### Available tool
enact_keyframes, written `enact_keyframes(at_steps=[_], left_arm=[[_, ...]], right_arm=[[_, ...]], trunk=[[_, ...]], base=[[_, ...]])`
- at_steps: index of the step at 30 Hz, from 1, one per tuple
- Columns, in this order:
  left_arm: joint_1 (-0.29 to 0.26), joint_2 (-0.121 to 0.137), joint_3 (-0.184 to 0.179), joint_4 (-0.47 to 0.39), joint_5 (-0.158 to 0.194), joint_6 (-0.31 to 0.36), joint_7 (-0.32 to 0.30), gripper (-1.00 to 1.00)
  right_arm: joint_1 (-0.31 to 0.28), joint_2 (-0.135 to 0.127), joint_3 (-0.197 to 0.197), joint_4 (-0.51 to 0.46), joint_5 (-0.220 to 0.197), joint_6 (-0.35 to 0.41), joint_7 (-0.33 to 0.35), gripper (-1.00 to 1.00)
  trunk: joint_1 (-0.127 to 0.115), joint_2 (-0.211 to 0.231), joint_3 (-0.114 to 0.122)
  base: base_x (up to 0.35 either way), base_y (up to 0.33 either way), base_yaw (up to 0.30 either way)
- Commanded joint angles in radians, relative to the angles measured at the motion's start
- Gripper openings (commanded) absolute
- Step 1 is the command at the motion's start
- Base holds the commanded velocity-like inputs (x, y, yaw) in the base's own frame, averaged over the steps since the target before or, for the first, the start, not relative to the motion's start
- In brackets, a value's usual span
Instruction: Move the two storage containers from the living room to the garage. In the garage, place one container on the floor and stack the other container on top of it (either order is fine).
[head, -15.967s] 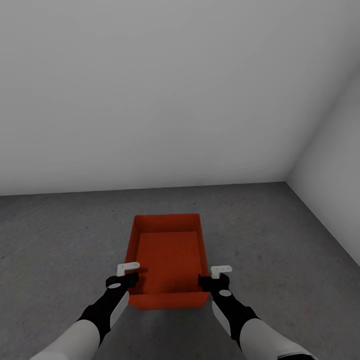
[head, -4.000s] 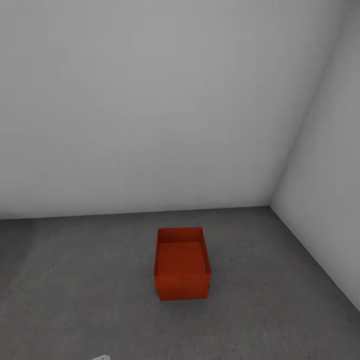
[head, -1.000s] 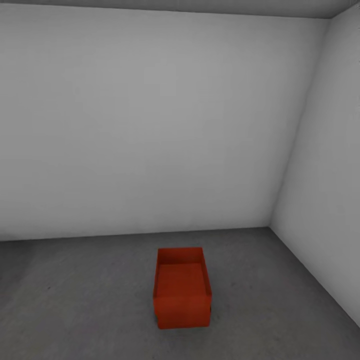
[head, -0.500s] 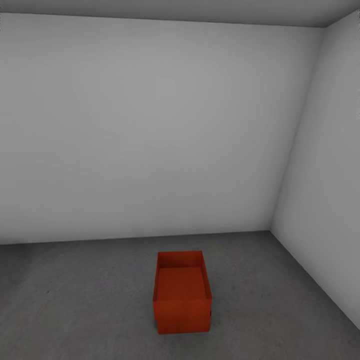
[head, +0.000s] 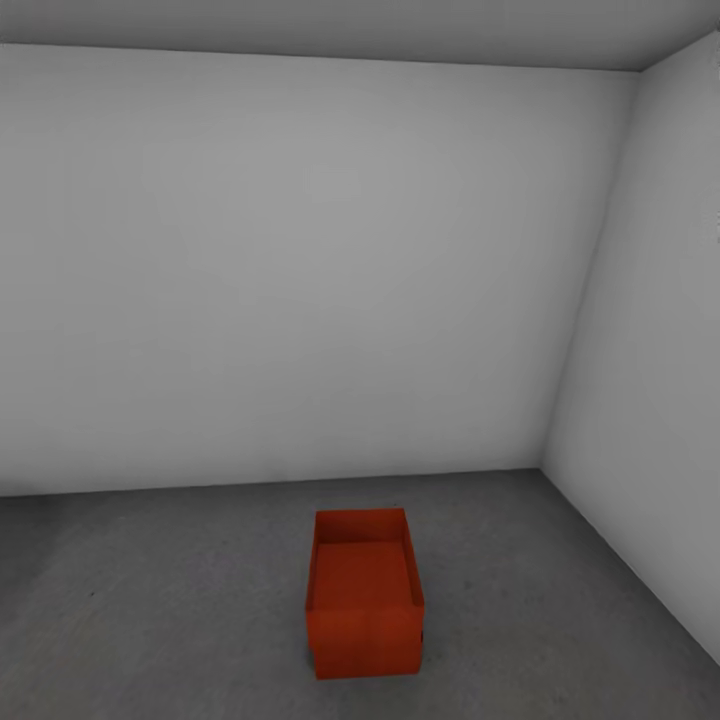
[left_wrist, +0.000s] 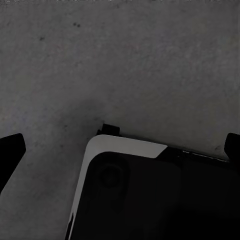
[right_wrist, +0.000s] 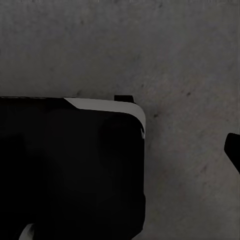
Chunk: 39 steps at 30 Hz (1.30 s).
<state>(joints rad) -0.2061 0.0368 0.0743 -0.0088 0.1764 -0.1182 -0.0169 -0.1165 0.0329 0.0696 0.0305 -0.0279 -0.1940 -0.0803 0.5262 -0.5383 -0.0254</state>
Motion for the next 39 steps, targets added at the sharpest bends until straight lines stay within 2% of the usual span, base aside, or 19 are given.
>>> enact_keyframes(at_steps=[1,12,39], left_arm=[[-0.001,0.000,0.007,0.001,0.002,-0.003,-0.002,1.00],[-0.001,0.007,0.006,0.004,0.005,-0.027,0.005,1.00],[-0.001,0.006,0.005,0.003,0.003,-0.029,0.006,1.00]], right_arm=[[-0.002,0.000,0.007,0.003,-0.003,-0.005,-0.004,1.00],[-0.002,-0.001,0.007,0.003,-0.002,-0.005,-0.004,1.00],[-0.002,-0.001,0.006,0.002,-0.006,-0.005,-0.004,1.00]], trunk=[[0.000,-0.002,0.000],[0.000,-0.002,0.017],[0.000,-0.002,0.061]], base=[[0.000,0.000,0.000],[0.000,0.000,0.000],[0.000,0.000,0.000]])
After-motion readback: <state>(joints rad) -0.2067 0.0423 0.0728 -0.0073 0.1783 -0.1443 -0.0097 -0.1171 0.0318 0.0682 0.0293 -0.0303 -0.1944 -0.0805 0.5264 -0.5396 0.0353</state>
